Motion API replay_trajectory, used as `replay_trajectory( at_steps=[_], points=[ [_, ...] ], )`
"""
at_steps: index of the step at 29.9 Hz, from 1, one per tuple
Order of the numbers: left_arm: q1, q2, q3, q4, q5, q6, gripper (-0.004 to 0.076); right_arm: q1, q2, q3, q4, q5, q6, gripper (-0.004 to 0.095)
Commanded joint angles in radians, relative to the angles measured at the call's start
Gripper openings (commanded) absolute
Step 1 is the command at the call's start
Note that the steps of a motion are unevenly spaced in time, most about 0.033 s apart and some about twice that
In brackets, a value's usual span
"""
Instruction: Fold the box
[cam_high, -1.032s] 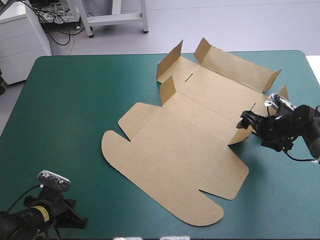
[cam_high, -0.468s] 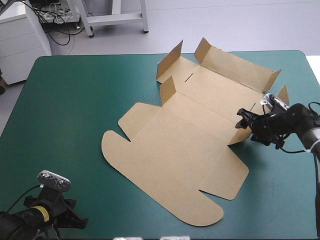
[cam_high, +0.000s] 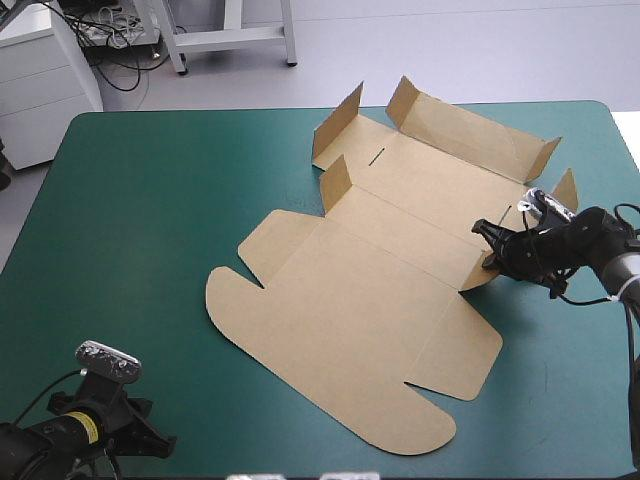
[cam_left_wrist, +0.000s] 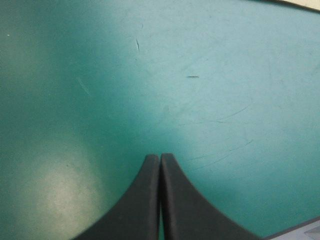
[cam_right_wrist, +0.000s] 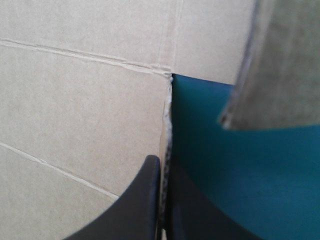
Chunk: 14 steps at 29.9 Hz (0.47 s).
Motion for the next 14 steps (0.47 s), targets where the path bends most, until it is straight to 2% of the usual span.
replay_trajectory(
  at_steps=[1,9,14],
  points=[
    [-0.003,0.008,-0.022,-0.005,-0.035,-0.004,-0.0032,-0.005,-0.029,-0.031,0.012,-0.015,-0.051,-0.0017],
    [-0.003,0.008,-0.022,-0.005,-0.035,-0.004,-0.0032,-0.005,-0.029,-0.031,0.009,-0.015,-0.051,-0.0017],
    [-0.003,0.008,-0.022,-0.005,-0.035,-0.004,-0.0032,-0.005,-0.029,-0.059,-0.035,0.025,-0.163,-0.0017]
  ],
)
